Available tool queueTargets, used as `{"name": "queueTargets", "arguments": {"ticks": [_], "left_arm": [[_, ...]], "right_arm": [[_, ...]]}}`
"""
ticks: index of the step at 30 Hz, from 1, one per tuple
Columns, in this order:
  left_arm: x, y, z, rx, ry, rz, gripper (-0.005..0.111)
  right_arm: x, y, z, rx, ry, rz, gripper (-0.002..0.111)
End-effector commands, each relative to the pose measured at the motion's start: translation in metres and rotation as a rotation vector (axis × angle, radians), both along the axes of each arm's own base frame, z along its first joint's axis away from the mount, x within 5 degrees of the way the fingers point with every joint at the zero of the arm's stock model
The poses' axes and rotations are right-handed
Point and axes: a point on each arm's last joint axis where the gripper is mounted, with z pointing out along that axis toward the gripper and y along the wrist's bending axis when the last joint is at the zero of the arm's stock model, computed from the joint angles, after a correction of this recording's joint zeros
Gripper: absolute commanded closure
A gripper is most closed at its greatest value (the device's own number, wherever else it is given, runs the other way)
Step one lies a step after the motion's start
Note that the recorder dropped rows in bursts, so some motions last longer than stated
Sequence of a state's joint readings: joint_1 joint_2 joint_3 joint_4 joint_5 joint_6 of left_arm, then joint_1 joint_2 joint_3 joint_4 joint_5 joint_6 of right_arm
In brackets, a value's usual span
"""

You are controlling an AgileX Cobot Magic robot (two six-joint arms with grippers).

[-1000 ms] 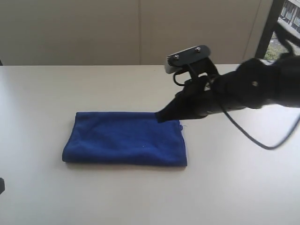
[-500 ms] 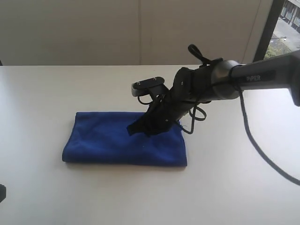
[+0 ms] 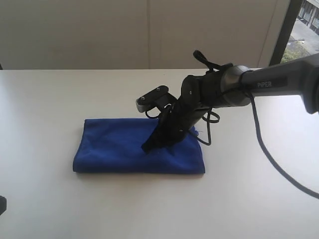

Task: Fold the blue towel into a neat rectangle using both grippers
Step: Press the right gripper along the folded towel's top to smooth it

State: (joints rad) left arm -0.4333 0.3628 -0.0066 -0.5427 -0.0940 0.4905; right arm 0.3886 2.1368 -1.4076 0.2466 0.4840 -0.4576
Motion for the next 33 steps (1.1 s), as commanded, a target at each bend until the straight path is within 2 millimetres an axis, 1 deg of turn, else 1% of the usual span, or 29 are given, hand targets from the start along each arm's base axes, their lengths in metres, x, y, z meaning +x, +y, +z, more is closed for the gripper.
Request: {"name": "queueTargets", "arguments": {"ticks": [1, 6, 8, 11, 13, 14, 15, 17, 19, 20, 23, 26, 27, 31, 33], "left_arm": [[-0.001, 0.000, -0.002, -0.010, 0.009, 0.003, 0.107], [-0.001, 0.000, -0.002, -0.010, 0.009, 0.003, 0.107], [-0.001, 0.000, -0.002, -0.010, 0.009, 0.003, 0.107], [-0.001, 0.000, -0.002, -0.010, 0.009, 0.003, 0.107], [-0.001, 0.000, -0.002, -0.010, 0.009, 0.003, 0.107], [-0.001, 0.000, -0.002, -0.010, 0.009, 0.003, 0.107], [-0.001, 0.000, -0.002, -0.010, 0.009, 0.003, 0.107], [-0.001, 0.000, -0.002, -0.010, 0.009, 0.003, 0.107], [-0.001, 0.000, -0.002, -0.009, 0.010, 0.002, 0.107], [-0.001, 0.000, -0.002, -0.009, 0.012, 0.001, 0.107], [-0.002, 0.000, -0.003, -0.009, 0.018, -0.002, 0.107], [-0.002, 0.000, -0.003, -0.012, 0.024, -0.003, 0.107], [-0.002, 0.000, -0.003, -0.016, 0.025, -0.002, 0.107], [-0.002, 0.000, -0.003, -0.022, 0.029, 0.001, 0.107], [-0.002, 0.000, -0.003, -0.028, 0.032, 0.004, 0.107]], "right_arm": [[0.000, -0.006, -0.002, -0.100, -0.021, 0.073, 0.108], [0.003, -0.006, -0.001, -0.100, -0.054, 0.069, 0.108], [0.005, -0.005, 0.003, -0.082, -0.078, 0.051, 0.108], [0.006, -0.005, 0.025, -0.039, -0.140, 0.017, 0.108], [0.005, -0.005, 0.050, -0.007, -0.198, -0.002, 0.108], [0.004, -0.006, 0.058, 0.001, -0.213, -0.004, 0.108], [0.002, -0.006, 0.069, 0.012, -0.232, -0.007, 0.108], [-0.004, -0.007, 0.086, 0.046, -0.228, -0.024, 0.108], [-0.013, -0.006, 0.093, 0.083, -0.162, -0.042, 0.108], [-0.018, -0.003, 0.090, 0.087, -0.117, -0.030, 0.108], [-0.037, 0.005, 0.072, 0.041, -0.027, 0.054, 0.108], [-0.051, 0.010, 0.050, 0.027, -0.018, 0.063, 0.108], [-0.054, 0.009, 0.042, 0.032, -0.024, 0.046, 0.108], [-0.066, 0.004, 0.022, 0.020, -0.003, 0.018, 0.108], [-0.069, 0.002, 0.016, 0.010, 0.002, 0.018, 0.108]]}}
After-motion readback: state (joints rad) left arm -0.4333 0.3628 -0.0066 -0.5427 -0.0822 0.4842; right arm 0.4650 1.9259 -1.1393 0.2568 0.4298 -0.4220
